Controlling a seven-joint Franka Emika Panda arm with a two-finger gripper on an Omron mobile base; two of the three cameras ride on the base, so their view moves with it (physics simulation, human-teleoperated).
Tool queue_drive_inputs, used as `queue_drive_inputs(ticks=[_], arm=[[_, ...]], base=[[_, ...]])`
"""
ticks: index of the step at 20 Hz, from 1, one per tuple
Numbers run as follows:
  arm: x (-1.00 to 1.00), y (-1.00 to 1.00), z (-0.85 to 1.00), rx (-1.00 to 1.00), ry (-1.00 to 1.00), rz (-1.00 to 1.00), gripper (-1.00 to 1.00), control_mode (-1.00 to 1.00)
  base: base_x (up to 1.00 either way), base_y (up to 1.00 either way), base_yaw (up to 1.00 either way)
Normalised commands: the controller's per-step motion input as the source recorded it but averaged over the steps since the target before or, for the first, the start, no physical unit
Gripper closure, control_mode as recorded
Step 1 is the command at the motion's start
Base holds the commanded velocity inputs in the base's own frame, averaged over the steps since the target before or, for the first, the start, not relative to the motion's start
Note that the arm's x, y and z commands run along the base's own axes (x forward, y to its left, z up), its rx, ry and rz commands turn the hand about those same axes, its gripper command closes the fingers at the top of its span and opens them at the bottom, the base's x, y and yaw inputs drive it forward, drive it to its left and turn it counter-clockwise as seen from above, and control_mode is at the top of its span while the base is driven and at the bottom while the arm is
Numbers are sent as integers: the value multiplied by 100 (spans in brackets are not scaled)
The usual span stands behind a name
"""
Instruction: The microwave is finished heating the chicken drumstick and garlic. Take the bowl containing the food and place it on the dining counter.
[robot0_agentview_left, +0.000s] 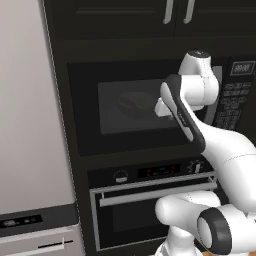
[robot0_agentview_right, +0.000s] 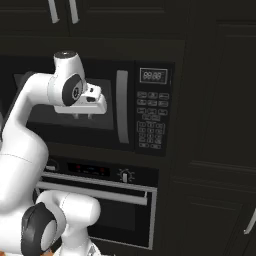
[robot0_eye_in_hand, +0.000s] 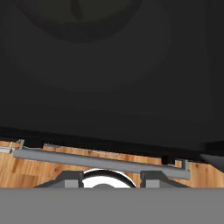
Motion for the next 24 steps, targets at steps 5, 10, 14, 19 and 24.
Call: queue_drive_inputs(ticks=[5, 10, 14, 19, 24], arm=[[-15, -3, 0, 0, 0, 0, -100, -100], [-90, -33, -15, 3, -25, -7, -100, -100], [-98, -38, -15, 6, -44, -18, -100, -100], [-74, -22, -1, 3, -40, -9, -100, -100], [-7, 0, 0, 0, 0, 0, -100, -100]], base=[[0, 0, 0], [0, 0, 0], [0, 0, 0], [0, 0, 0], [0, 0, 0]])
